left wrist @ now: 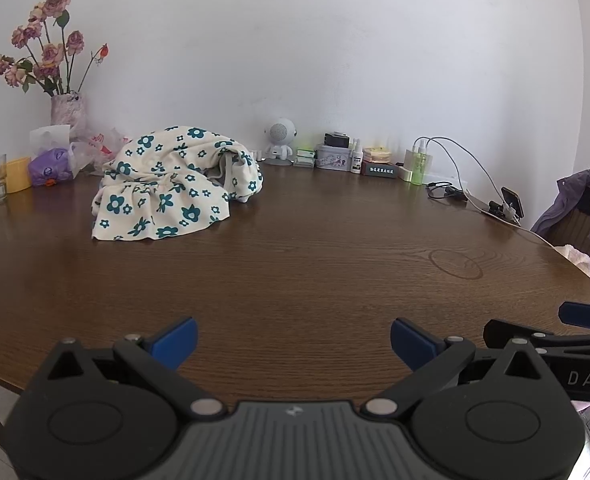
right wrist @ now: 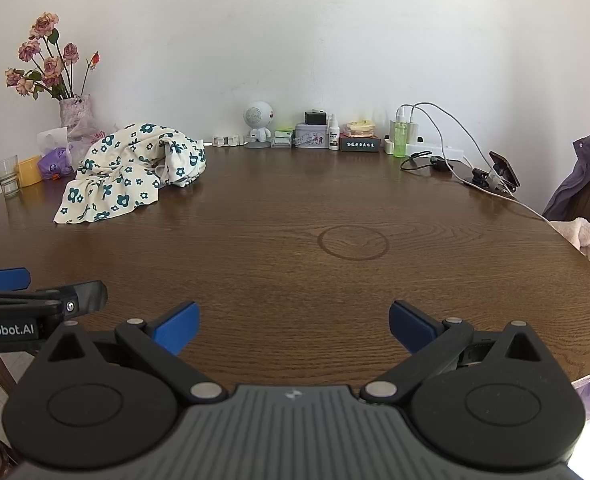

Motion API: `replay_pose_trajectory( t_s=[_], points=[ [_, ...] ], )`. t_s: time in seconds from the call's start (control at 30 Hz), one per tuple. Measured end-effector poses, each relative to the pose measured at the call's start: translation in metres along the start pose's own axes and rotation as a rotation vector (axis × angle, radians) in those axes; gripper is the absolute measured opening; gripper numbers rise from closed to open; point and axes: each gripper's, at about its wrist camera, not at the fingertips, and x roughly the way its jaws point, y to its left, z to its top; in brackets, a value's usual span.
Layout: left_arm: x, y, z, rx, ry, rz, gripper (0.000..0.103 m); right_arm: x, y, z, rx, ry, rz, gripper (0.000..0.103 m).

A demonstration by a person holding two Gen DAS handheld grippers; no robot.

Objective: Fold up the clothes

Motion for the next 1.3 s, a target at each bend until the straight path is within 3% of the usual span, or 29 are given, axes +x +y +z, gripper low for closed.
replay_pose_trajectory(
  t_s=[0.67, 0.9, 1.07, 1.17, 1.3],
  points=[
    [0.007, 0.004, 0.002, -0.001, 0.009, 0.004, 0.103, 0.005, 0.003, 0.000, -0.007, -0.001, 0.005, 0.103],
    [0.015, 0.007, 0.005, -0.005, 0.021, 0.016, 0.103, 0.020, 0.000, 0.002, 0.011, 0.031, 0.043, 0.103],
    [0.019, 0.017, 0.013, -0.019, 0.010, 0.024, 0.103, 0.028, 0.009, 0.011, -0.025, 0.006, 0.065, 0.103],
    [0.023, 0.025, 0.022, -0.012, 0.003, 0.019, 0.103, 0.037, 0.017, 0.020, -0.058, 0.004, 0.103, 0.103],
    [0.030, 0.049, 0.050, -0.014, -0.025, 0.012, 0.103, 0.053, 0.028, 0.049, -0.072, 0.027, 0.220, 0.103]
  ],
)
